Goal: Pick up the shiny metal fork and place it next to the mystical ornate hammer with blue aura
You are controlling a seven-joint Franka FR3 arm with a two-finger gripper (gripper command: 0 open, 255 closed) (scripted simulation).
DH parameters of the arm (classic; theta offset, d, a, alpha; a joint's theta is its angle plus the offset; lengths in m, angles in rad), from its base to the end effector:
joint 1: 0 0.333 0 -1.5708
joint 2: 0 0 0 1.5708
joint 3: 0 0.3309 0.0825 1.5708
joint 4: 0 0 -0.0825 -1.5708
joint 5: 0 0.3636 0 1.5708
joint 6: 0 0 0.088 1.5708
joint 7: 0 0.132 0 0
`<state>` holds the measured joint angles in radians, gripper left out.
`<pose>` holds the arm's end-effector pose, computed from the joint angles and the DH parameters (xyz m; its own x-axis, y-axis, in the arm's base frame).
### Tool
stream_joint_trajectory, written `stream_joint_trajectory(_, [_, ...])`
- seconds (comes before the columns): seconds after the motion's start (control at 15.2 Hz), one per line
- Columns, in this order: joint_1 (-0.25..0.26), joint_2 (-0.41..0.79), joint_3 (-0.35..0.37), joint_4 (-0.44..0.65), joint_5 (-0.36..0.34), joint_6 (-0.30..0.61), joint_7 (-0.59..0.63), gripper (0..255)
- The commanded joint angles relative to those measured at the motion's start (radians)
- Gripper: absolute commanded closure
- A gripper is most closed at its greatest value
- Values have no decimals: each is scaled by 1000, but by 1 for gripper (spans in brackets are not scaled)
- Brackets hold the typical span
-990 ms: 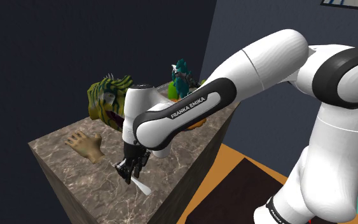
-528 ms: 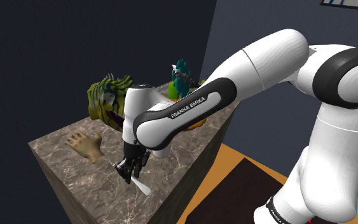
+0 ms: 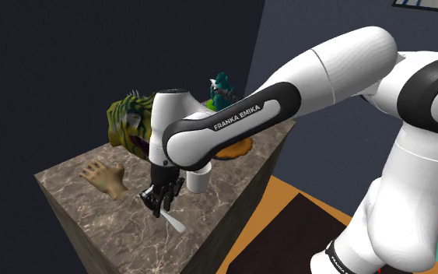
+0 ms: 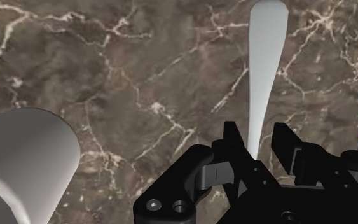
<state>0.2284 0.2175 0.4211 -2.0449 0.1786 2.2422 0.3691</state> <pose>0.4528 0.3468 0.3480 0.9807 0.1685 -0.0991 0.1458 -0.9682 -0.2031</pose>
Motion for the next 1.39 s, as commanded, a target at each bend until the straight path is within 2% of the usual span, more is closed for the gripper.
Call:
stream_joint_trajectory(0.0, [-2,-15,1,10,4,-24,1,255])
stream_joint_trajectory(1.32, [-18,-124,3,158,27,-274,24,255])
